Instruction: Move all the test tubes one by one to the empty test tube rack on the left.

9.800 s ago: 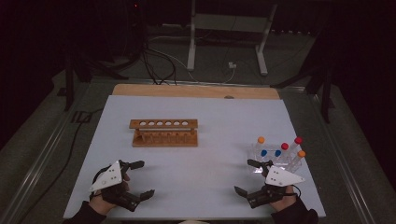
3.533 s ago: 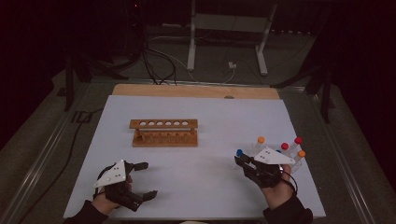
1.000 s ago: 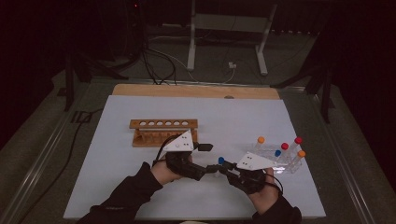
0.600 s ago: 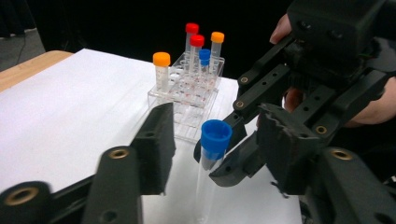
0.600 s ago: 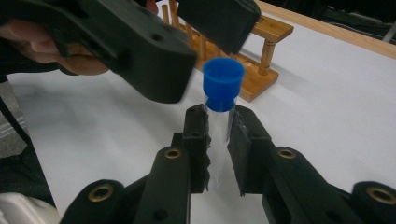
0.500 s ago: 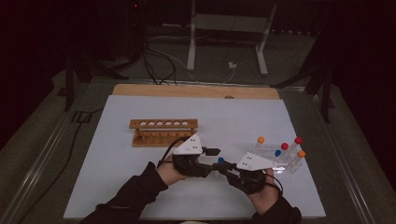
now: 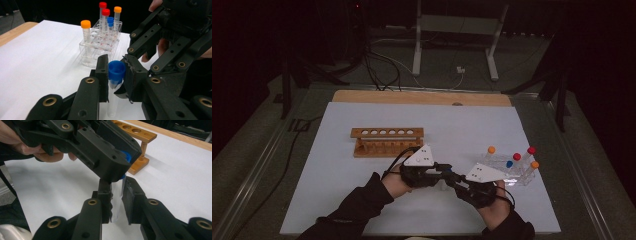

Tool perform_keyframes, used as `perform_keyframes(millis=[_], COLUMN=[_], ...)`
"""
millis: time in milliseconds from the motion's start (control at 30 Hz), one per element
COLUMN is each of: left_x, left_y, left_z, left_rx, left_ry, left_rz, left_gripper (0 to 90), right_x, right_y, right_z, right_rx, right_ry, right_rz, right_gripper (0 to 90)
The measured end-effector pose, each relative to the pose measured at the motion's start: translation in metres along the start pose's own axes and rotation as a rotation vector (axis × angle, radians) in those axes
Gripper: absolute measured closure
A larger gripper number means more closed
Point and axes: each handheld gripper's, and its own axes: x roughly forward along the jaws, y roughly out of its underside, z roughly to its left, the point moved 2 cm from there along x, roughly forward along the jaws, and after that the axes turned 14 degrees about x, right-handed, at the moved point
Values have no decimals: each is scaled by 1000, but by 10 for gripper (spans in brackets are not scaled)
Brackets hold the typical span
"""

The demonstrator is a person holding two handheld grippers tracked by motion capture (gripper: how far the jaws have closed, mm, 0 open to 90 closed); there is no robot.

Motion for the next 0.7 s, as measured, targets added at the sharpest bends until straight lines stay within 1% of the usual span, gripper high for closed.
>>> perform_keyframes(millis=[233,300,333,367,433,467,500,533,567,633,667,700], left_x=[-1,-2,-4,-5,-9,-11,-13,-15,-17,-21,-22,-24], left_y=[-2,-3,-3,-4,-4,-4,-4,-4,-4,-4,-3,-3], left_z=[0,2,3,4,8,10,12,14,16,20,21,23], left_rx=[21,18,15,12,8,2,-2,-3,-7,-10,-15,-17], left_ry=[-8,-15,-21,-26,-39,-44,-50,-61,-67,-81,-87,-93], left_rz=[-3,-3,-5,-5,-5,-7,-7,-6,-8,-8,-11,-9], left_gripper=[773,773,774,774,774,774,774,774,774,773,774,774], right_x=[-1,-1,-1,-1,0,0,1,1,1,2,2,2], right_y=[0,-1,0,0,1,1,1,1,1,1,1,1], right_z=[0,0,-2,-2,-3,-4,-4,-4,-4,-5,-5,-5], right_rx=[2,1,4,6,12,21,21,21,21,22,22,26], right_ry=[-2,1,4,7,9,13,11,6,6,10,10,14], right_rz=[-10,-17,-18,-23,-24,-23,-21,-19,-19,-6,-6,-10], right_gripper=[766,751,681,650,633,596,580,532,532,428,428,389])
